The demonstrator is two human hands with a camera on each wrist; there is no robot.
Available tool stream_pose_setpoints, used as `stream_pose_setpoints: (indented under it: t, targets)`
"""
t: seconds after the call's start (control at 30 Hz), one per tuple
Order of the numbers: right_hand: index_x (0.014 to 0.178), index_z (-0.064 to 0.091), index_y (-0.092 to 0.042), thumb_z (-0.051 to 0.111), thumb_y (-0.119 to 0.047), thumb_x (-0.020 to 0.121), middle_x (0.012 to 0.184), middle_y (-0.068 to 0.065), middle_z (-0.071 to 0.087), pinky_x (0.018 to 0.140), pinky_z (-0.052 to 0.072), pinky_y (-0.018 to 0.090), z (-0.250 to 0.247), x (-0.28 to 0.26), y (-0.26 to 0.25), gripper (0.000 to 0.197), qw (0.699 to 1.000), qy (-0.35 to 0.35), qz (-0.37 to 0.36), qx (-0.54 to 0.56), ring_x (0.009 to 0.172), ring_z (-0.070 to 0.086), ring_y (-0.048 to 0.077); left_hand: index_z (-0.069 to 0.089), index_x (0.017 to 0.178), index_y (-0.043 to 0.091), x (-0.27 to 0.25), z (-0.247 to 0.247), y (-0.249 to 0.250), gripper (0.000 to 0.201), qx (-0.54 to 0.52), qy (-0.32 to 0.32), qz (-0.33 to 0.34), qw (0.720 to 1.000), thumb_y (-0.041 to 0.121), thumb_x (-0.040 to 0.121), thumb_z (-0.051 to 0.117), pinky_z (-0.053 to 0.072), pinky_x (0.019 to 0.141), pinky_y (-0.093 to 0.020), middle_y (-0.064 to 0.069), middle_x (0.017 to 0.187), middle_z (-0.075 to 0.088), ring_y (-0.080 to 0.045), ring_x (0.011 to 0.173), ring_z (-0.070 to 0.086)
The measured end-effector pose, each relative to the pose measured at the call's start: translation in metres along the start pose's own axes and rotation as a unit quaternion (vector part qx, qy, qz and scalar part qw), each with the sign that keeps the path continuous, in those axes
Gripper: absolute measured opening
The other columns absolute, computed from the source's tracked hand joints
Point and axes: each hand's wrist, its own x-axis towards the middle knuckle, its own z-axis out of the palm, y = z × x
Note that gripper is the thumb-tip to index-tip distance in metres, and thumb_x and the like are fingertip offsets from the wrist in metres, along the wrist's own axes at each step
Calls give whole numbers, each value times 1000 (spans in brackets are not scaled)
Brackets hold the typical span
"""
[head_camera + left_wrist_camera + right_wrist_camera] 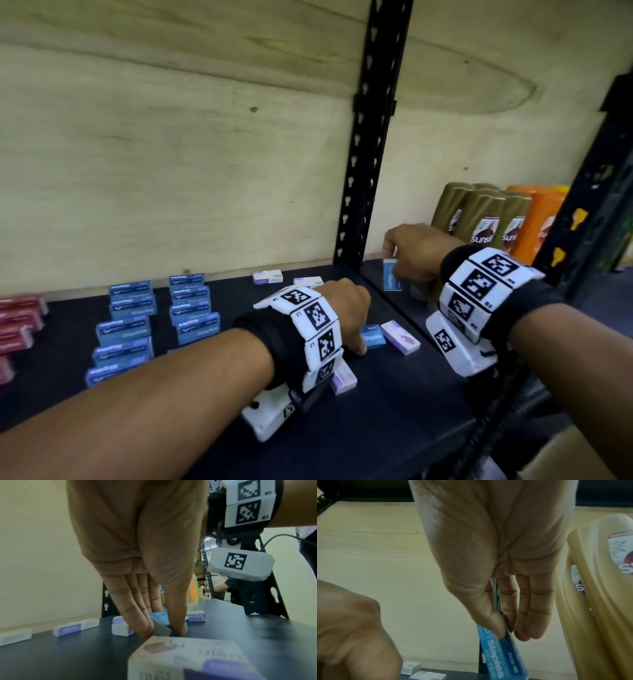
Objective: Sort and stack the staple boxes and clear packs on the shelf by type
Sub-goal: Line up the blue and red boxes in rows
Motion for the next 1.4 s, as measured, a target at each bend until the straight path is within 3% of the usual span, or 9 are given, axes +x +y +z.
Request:
stream_pose_setpoints:
  t: [0.13,0.33,0.43,0.53,0.67,0.87,1.03,1.2,1.4]
  targets:
    - [114,59,-24,53,-7,90,107,-1,52,78,42,27,-1,1,1,31,1000,-8,-12,12,94,50,19,71,106,17,-2,-1,-8,34,-64,16,2,998,26,75,82,55,80,-30,0,110,67,-18,96,65]
    - [117,59,-27,46,-8,94,109,-2,57,76,46,27,1,0,-9,32,996,-25,-68,60,91,53,16,74,100,20,-30,-22,-35,28,-110,51,-1,993,24,73,83,54,80,-25,8,88,67,-9,82,62]
    - [118,60,-30,48,-12,94,108,-5,59,76,45,24,-3,-7,-27,32,990,-23,-111,83,91,56,13,75,98,21,-58,-38,-58,26,-95,42,-20,994,24,73,82,50,71,-19,15,77,64,-4,70,60]
    - [116,63,-34,51,-14,93,105,-6,66,81,51,26,-4,-19,-59,33,979,-41,-172,99,88,61,12,76,97,23,-96,-49,-85,25,-71,33,-52,996,26,73,82,47,66,-16,12,83,70,-5,77,63]
    - [117,61,-33,59,-17,90,91,-14,59,74,44,19,0,-42,-109,32,959,-80,-260,85,73,54,0,74,99,21,-145,-50,-114,25,-66,8,-101,993,25,76,80,46,62,-12,8,91,74,-6,77,67]
    - [114,60,-26,63,-22,89,100,-12,62,82,47,23,22,-71,-161,26,938,-117,-322,53,90,58,9,71,100,21,-196,-29,-131,24,-49,-52,-150,986,24,77,79,50,73,-21,8,91,71,-4,70,60]
    - [115,62,-28,62,-24,88,97,-12,58,83,49,25,36,-86,-178,27,928,-118,-349,44,91,58,11,70,105,19,-216,-7,-136,27,-36,-43,-173,983,25,80,76,46,72,-20,5,99,69,-7,81,58]
    - [115,63,-28,62,-26,90,96,-12,60,85,51,26,42,-89,-186,26,926,-108,-356,56,92,60,10,66,98,26,-223,6,-138,20,-49,-4,-197,979,28,80,75,49,72,-22,13,87,60,-10,83,60]
    - [107,55,-32,69,-45,84,101,-13,59,84,46,28,33,-90,-171,30,947,-119,-298,10,95,57,12,57,95,29,-234,-3,-135,21,-7,-28,-213,977,40,81,71,41,71,-24,10,91,57,-15,86,58]
